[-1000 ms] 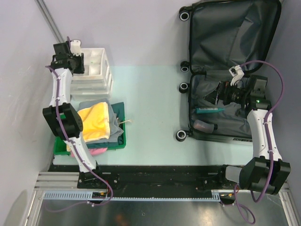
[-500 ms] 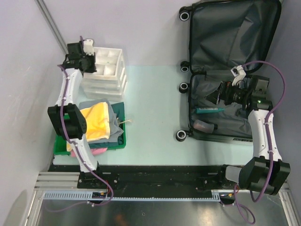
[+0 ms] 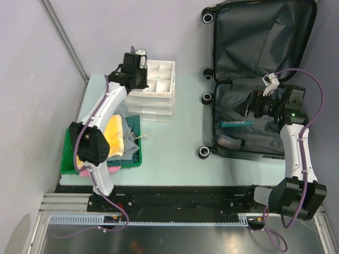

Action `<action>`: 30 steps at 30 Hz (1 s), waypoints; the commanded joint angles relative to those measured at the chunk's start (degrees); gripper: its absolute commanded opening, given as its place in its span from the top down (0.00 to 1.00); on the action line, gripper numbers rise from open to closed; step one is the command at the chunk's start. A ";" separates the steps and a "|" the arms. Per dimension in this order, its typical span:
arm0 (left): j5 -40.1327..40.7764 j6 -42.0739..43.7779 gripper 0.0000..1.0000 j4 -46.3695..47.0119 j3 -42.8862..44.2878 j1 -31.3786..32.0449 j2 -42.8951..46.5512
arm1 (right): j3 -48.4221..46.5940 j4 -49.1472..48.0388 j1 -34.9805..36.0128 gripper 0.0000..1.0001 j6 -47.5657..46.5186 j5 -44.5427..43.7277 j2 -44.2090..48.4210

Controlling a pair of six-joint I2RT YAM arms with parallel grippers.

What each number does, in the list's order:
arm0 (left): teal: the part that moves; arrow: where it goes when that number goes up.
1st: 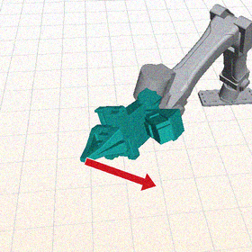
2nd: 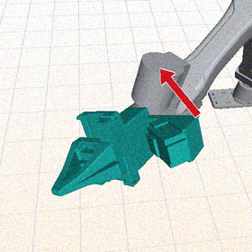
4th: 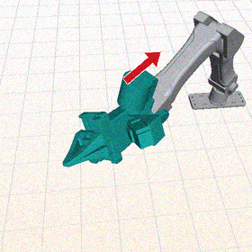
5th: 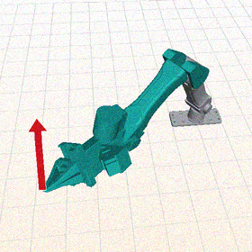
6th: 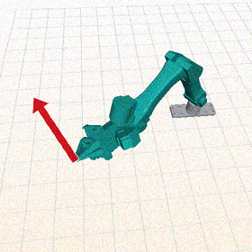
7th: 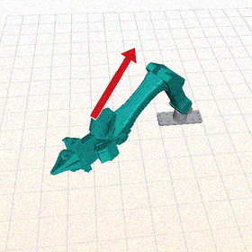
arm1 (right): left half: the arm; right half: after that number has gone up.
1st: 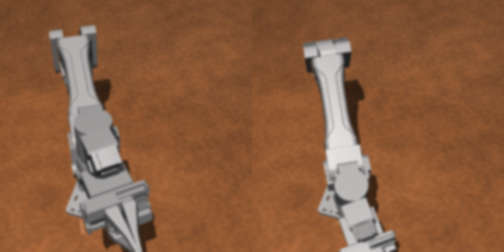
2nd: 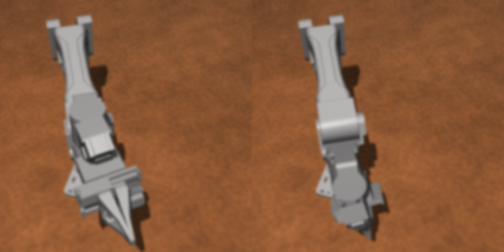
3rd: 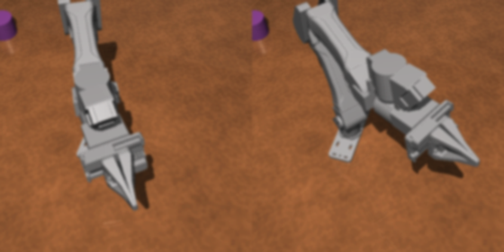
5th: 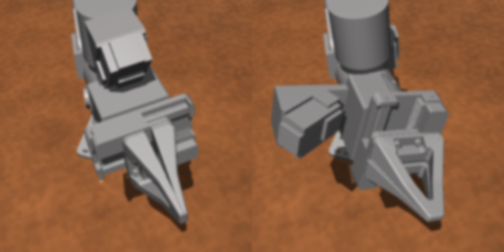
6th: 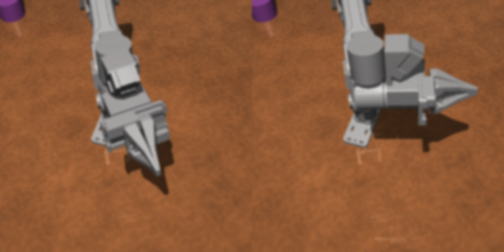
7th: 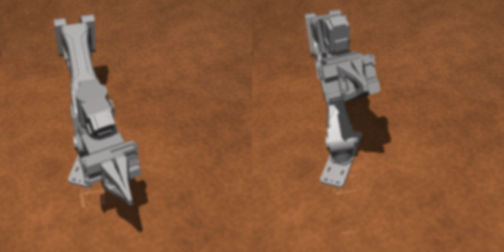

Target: Open, take out, and arrange the luggage

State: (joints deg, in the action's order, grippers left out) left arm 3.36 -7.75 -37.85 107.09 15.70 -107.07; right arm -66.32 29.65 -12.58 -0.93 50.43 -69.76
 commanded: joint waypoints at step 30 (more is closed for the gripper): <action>-26.63 -1.60 0.00 3.66 1.02 7.24 11.52 | -0.38 10.17 6.33 0.23 -64.71 -15.88 -18.65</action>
State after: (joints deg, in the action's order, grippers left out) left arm -5.98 -18.57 -36.75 104.86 26.39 -100.05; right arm -66.32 39.48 -10.26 -53.91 37.04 -84.90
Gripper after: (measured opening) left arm 0.996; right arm 0.819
